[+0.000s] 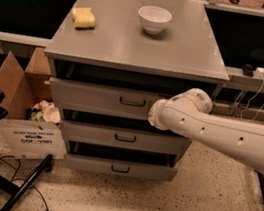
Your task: Close top drawer
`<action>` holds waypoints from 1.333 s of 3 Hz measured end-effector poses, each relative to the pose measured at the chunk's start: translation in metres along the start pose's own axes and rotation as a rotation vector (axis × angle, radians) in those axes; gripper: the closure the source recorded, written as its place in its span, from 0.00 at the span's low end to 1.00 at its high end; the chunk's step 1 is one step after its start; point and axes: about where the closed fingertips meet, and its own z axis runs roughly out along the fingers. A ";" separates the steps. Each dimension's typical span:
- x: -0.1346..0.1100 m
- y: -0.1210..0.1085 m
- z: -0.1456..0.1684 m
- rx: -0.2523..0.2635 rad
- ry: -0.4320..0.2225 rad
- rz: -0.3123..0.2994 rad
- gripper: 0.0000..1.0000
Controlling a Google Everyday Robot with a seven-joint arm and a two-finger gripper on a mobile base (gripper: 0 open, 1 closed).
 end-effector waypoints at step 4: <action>0.000 0.000 0.000 0.000 0.000 0.000 0.14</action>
Offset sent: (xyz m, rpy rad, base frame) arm 0.0000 0.0000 0.0000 0.0000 0.0000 0.0000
